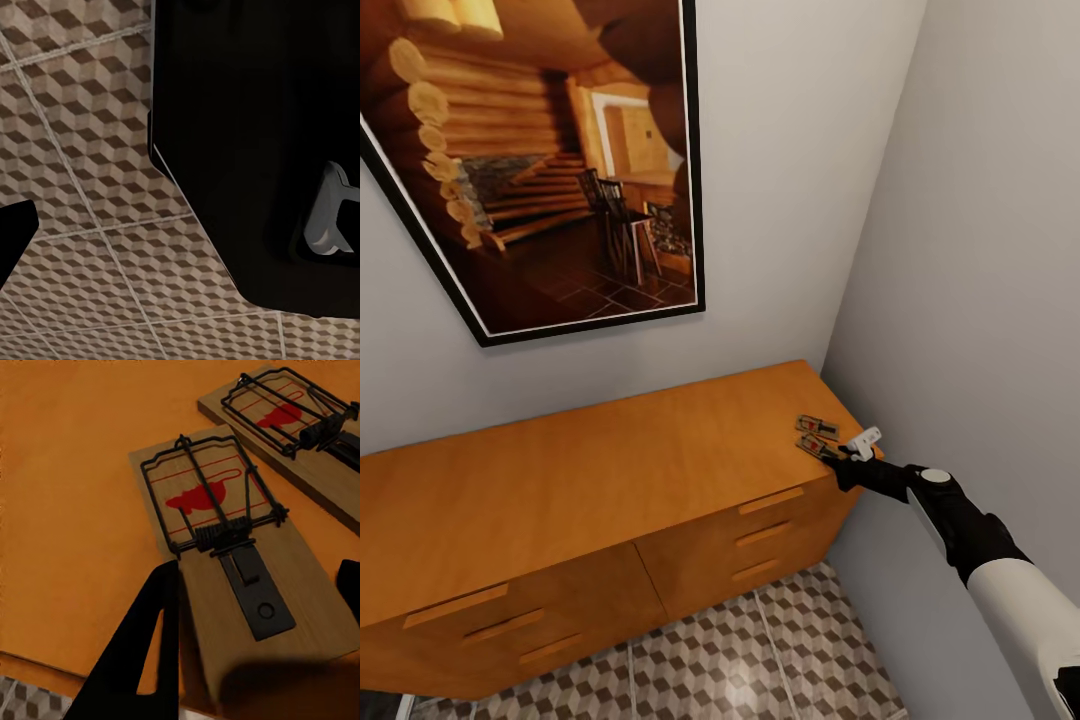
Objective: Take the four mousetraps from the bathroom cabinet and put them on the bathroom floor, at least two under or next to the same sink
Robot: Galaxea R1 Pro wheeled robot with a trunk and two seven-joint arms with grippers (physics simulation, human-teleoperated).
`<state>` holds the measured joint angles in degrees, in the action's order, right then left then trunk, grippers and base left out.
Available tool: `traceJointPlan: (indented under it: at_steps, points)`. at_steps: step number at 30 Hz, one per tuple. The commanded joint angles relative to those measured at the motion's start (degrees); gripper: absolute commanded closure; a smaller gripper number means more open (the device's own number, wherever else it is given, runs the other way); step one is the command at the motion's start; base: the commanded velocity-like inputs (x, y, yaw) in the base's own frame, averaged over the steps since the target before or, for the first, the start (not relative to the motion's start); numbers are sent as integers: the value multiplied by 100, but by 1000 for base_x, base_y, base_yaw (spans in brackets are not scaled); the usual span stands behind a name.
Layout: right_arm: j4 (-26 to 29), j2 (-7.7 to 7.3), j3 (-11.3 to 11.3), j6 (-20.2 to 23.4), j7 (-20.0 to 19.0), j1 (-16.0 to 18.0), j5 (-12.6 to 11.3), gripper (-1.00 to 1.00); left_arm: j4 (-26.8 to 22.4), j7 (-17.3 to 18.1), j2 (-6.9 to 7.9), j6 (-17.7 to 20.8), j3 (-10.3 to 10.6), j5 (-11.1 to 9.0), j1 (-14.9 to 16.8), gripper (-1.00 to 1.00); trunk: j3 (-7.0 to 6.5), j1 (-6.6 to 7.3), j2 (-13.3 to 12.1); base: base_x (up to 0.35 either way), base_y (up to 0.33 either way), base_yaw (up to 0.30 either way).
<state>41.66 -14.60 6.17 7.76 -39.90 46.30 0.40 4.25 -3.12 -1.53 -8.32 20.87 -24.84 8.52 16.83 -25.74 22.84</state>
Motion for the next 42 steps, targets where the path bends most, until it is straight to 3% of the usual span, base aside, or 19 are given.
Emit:
traceJointPlan:
  at_steps: [1, 12, 18, 24, 38, 39, 42]
  points:
    - [-61, -4, 9, 32, 9, 2, 91, 100, 24, -5, -6, -38, 48, -39, 9, -100, 11, -5, 8, 0, 0, 0]
    - [43, -8, 7, 84, 16, 2, 84, 100, 24, -5, -6, -38, 48, -39, 9, -100, 11, -5, 8, 0, 0, 0]
    - [262, -3, 14, 333, 16, 2, 83, 100, 24, -5, -6, -38, 48, -36, 9, -100, 11, -5, 8, 0, 0, 0]
    - [422, 84, 26, 506, 18, 2, 83, 100, 17, -5, -9, -40, 48, -37, 9, -100, 11, -5, 8, 0, 0, 0]
    - [2305, 123, 125, 2207, 18, 2, 83, 100, 15, -5, -6, -72, 48, -32, 9, -100, 11, -5, 8, 0, 0, 0]
    - [2725, 119, 138, 2599, 18, 2, 86, 100, 15, -5, -6, -78, 48, -31, 9, -100, 11, -5, 8, 0, 0, 0]
    - [3236, 116, 145, 3069, 18, 2, 88, 100, 10, -5, -6, -86, 47, -30, 9, -100, 11, -5, 8, 0, 0, 0]
